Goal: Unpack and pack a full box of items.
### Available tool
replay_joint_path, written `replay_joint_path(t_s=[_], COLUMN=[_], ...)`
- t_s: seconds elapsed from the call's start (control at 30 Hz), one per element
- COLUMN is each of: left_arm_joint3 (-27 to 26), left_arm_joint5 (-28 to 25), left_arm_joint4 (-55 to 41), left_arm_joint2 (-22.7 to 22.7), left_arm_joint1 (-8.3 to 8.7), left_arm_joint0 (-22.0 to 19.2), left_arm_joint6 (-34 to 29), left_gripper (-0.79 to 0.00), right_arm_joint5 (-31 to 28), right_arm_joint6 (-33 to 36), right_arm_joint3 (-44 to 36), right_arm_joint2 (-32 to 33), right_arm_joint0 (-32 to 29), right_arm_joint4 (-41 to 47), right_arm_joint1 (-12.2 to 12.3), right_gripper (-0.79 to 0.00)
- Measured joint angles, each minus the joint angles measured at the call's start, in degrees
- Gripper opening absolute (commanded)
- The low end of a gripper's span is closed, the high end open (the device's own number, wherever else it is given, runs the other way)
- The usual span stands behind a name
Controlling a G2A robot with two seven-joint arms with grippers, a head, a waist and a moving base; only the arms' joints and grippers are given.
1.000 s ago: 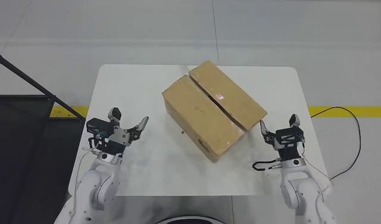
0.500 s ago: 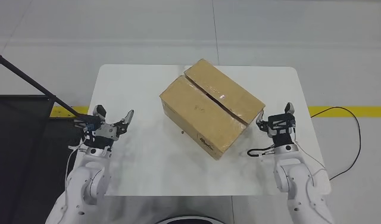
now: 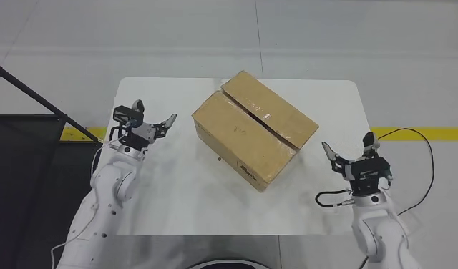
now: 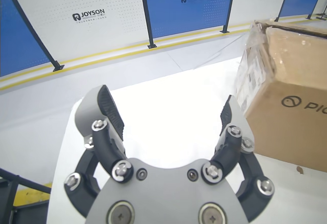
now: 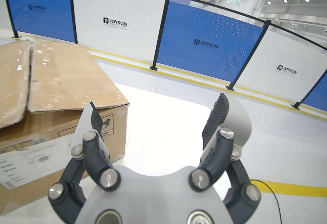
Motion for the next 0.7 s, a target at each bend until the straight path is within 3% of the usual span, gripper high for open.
replay_joint_path(t_s=[0.2,0.37,0.5,0.7], left_arm_joint3=[10.3,17.1,19.5,18.8], left_arm_joint5=[-3.6,-5.4,-6.3,-6.8], left_arm_joint4=[3.9,5.6,5.8,7.1], left_arm_joint2=[5.0,9.3,11.5,13.0], left_arm_joint1=[-0.65,-1.52,-2.07,-2.22], left_arm_joint0=[-9.1,-14.2,-15.7,-14.8], left_arm_joint6=[2.6,5.7,8.2,11.6], left_gripper=[0.0,0.0,0.0,0.0], right_arm_joint5=[-3.5,-3.5,-3.7,-4.2], right_arm_joint6=[-5.6,-6.6,-6.8,-7.0], right_arm_joint3=[-5.9,-9.3,-10.3,-9.7], right_arm_joint2=[5.4,7.8,8.6,8.9], right_arm_joint0=[-7.6,-11.5,-12.7,-13.0], right_arm_joint4=[-0.2,-0.8,-1.1,-1.2], right_arm_joint1=[0.4,0.4,0.3,0.3], right_gripper=[0.0,0.0,0.0,0.0])
